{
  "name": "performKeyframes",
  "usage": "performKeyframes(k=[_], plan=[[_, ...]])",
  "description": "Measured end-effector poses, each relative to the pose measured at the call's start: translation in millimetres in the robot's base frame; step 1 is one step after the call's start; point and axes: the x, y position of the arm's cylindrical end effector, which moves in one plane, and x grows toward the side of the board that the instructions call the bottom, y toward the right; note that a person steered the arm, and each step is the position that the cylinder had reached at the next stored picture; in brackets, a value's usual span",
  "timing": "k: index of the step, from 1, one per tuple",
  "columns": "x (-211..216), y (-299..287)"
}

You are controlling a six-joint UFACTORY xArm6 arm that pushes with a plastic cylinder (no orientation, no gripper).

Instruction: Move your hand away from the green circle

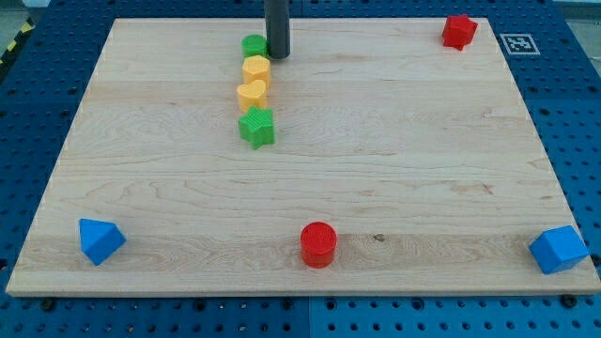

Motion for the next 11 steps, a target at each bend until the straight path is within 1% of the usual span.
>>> performKeyframes(k=[1, 2, 3, 7, 8, 9, 11], plan=[[0, 6], [2, 46], [23, 61], [23, 61], [30, 93], [47, 156], [106, 268]])
